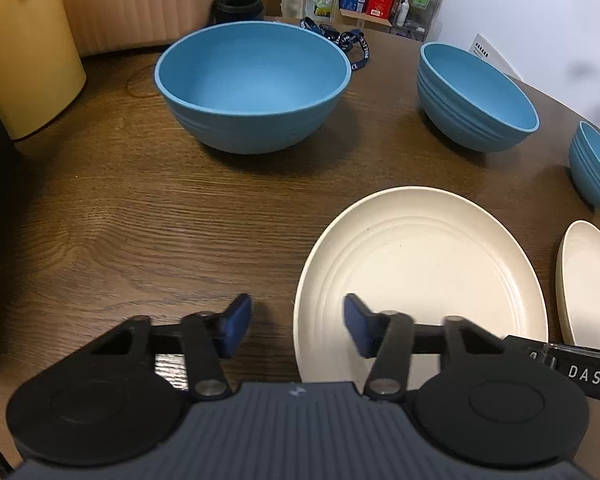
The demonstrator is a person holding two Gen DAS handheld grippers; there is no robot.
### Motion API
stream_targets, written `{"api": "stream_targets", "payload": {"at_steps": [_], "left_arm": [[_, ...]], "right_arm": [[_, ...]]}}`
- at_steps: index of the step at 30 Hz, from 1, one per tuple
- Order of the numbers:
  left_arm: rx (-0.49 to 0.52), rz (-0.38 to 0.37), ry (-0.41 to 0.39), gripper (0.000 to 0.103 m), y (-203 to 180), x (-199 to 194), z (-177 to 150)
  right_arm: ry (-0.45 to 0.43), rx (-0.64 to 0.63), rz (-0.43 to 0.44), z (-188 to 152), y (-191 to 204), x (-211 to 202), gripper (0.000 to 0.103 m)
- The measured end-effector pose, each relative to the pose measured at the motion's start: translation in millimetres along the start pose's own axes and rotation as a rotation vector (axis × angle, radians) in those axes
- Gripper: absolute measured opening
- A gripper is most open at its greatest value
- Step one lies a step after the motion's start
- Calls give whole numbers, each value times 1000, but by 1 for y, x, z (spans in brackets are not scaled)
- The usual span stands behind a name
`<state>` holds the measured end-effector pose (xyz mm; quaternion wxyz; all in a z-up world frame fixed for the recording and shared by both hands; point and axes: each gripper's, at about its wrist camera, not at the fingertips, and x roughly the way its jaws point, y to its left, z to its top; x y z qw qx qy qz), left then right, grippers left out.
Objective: Organize plates and bowls
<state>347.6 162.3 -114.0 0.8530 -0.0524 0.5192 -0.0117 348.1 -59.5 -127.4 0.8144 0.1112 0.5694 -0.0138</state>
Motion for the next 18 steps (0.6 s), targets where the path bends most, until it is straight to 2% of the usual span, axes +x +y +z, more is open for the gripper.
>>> {"api": "stream_targets", "payload": {"at_steps": [3, 6, 10, 18], "left_arm": [[2, -3, 19, 30, 0, 6, -1], [-13, -25, 22, 25, 3, 8, -1], [17, -28, 16, 15, -2, 8, -2], [48, -14, 8, 16, -7, 8, -2]], "right_arm": [[-2, -4, -12, 2, 1, 1, 30], [-4, 9, 1, 3, -2, 2, 20], [-7, 14, 20, 3, -2, 2, 17], [-18, 11, 31, 0, -4, 1, 15]]}}
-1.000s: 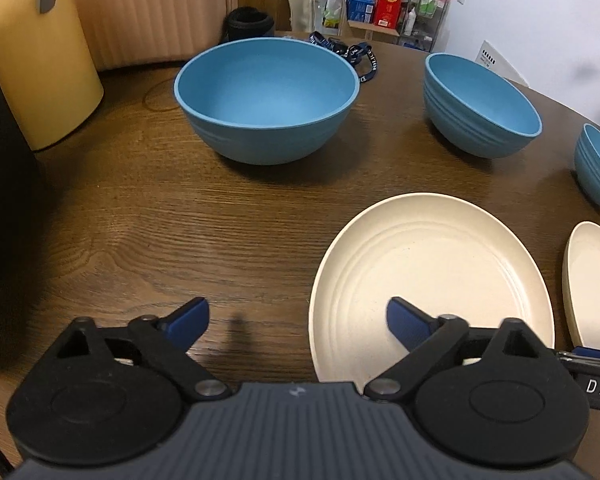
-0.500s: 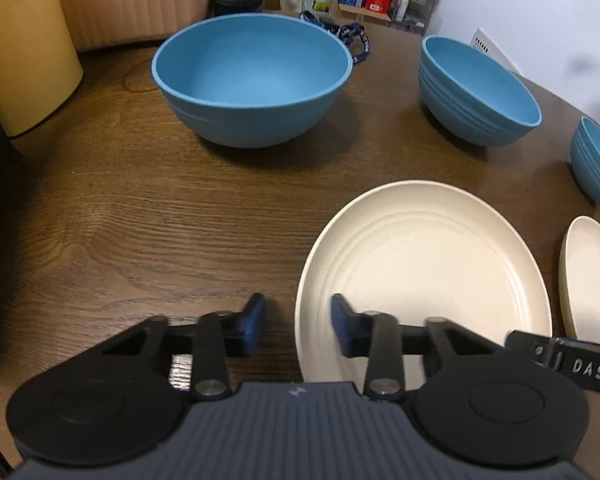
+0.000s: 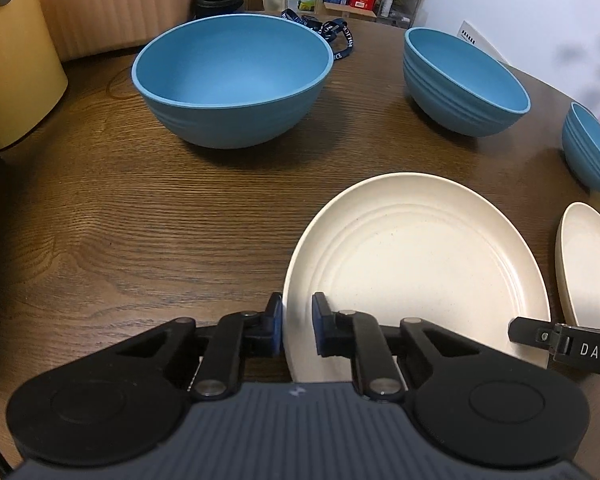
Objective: Organize plates and bowls
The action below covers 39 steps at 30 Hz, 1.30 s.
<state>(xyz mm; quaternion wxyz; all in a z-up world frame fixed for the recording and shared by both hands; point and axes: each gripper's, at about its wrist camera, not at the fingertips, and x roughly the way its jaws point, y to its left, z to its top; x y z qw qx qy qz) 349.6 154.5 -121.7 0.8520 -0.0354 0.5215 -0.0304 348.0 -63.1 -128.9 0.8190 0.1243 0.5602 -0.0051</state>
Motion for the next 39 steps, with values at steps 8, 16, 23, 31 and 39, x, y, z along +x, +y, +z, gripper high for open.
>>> {"api": "stream_targets", "payload": {"at_steps": [8, 16, 23, 31, 39], "left_arm": [[-13, -7, -11, 16, 6, -4, -5], [-11, -5, -50, 16, 8, -17, -10], [-22, -13, -81, 16, 16, -31, -15], [-66, -15, -109, 16, 36, -49, -23], [-98, 8, -136, 16, 54, -65, -45]], "right_arm": [[-24, -11, 31, -4, -1, -5, 12], [-51, -25, 58, -10, -1, -12, 12], [-78, -41, 89, -16, 2, -21, 12], [-112, -106, 128, -29, 18, -35, 12], [-132, -168, 155, -46, 38, -46, 12]]}}
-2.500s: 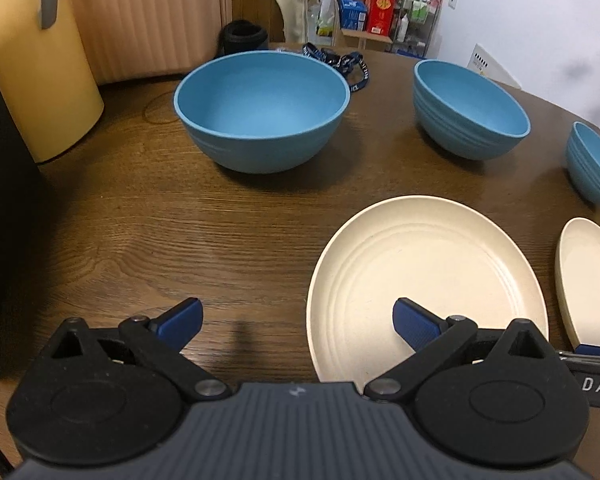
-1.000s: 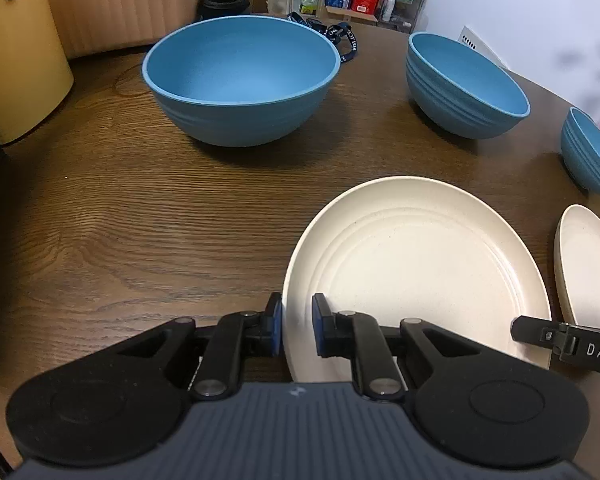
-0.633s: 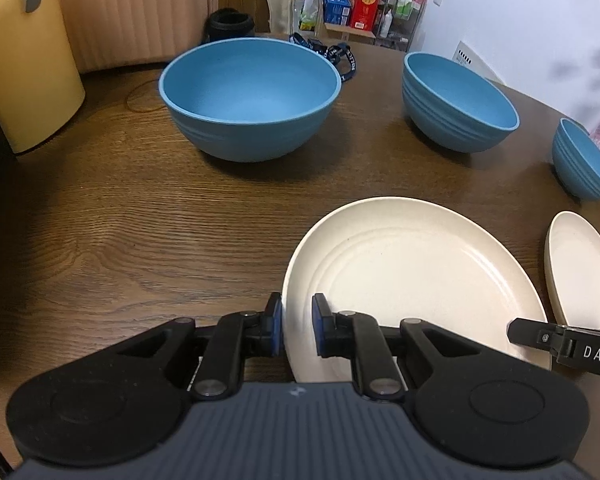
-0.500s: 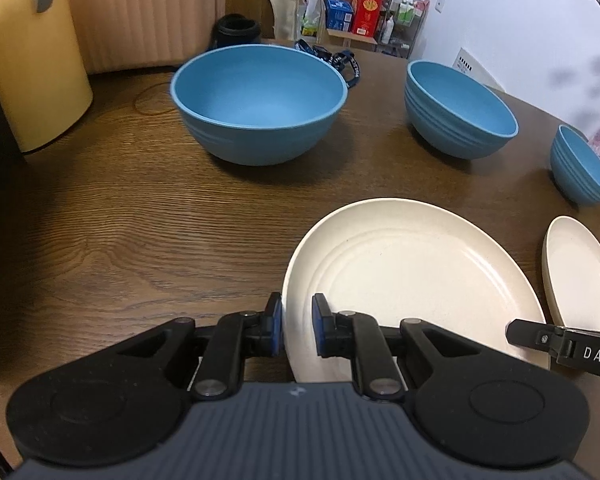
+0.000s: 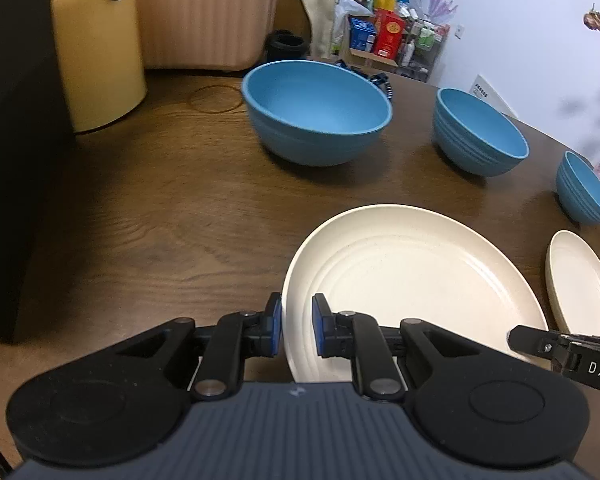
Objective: Organize plates and bowls
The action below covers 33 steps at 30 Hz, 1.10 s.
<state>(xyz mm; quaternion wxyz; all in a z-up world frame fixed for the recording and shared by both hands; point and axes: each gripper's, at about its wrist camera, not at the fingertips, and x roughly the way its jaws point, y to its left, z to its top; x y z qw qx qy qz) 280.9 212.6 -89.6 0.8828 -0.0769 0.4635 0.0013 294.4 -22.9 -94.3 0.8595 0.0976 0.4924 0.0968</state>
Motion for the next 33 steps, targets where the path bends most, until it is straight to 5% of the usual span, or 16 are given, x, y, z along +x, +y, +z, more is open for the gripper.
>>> {"api": "stream_targets", "payload": {"at_steps": [17, 33], "left_arm": [[-85, 61, -34, 16, 53, -36, -51], [-91, 119, 2, 16, 71, -26, -70]], "right_arm": [[-1, -176, 49, -40, 54, -10, 13], [30, -266, 31, -58, 80, 9, 13]]}}
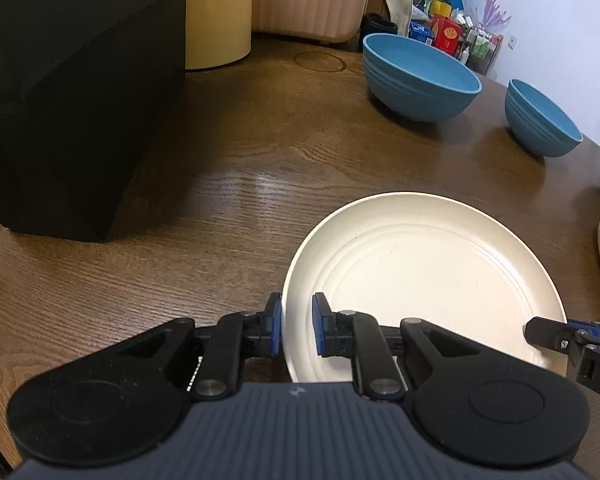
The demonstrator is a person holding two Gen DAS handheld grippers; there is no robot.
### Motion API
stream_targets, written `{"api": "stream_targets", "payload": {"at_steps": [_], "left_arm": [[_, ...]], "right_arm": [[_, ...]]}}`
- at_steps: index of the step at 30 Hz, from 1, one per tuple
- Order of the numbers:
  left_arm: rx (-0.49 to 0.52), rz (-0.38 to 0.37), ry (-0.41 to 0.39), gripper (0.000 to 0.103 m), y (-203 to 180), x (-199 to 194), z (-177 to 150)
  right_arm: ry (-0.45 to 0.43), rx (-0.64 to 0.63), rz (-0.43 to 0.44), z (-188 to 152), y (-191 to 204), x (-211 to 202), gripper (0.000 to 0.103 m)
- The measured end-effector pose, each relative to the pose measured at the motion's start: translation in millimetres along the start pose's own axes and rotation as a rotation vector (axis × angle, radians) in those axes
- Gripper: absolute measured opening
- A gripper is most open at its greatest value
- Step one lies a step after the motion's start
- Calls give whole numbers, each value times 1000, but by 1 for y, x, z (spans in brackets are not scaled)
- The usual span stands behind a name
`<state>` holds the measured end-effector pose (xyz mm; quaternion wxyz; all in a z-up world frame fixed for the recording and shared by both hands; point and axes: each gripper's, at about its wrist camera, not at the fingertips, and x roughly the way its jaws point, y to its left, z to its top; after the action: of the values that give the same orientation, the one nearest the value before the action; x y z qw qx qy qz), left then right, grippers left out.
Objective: Organize plates and bowls
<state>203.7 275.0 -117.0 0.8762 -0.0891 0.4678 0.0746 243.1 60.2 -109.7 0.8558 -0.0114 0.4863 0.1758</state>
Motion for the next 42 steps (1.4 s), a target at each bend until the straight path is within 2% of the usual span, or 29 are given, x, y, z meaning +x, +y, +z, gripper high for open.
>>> {"api": "stream_targets", "payload": {"at_steps": [12, 17, 18, 19, 20, 21, 22, 23, 24, 25, 27, 29, 42], "left_arm": [[62, 19, -11, 17, -13, 8, 3], [72, 23, -11, 23, -18, 9, 5], [71, 21, -11, 27, -18, 9, 4], [70, 20, -12, 33, -18, 8, 4], [67, 21, -15, 37, -17, 7, 5], [62, 25, -22, 47, -16, 5, 5], [56, 27, -30, 54, -16, 3, 5], [51, 24, -40, 57, -15, 0, 6], [46, 20, -48, 62, -15, -3, 7], [39, 18, -54, 74, -14, -7, 8], [22, 7, -74, 90, -13, -15, 10], [10, -16, -96, 101, -13, -25, 13], [38, -119, -129, 103, -34, -70, 1]], "right_arm": [[23, 4, -51, 1, 0, 13, 15], [39, -9, -71, 1, 0, 17, 18], [41, -11, -74, 1, 1, 16, 20], [39, -11, -75, 2, 0, 15, 24], [36, -5, -76, 2, 0, 13, 36], [32, 2, -74, 3, -2, 11, 52], [26, 11, -74, 4, -4, 8, 58], [20, 20, -76, 5, -6, 5, 67], [14, 29, -73, 5, -8, 2, 71], [11, 40, -68, 6, -11, -1, 75], [7, 62, -61, 7, -15, -9, 95], [2, 79, -50, 8, -19, -16, 102], [-54, 128, -90, -9, -41, -78, 103]]}}
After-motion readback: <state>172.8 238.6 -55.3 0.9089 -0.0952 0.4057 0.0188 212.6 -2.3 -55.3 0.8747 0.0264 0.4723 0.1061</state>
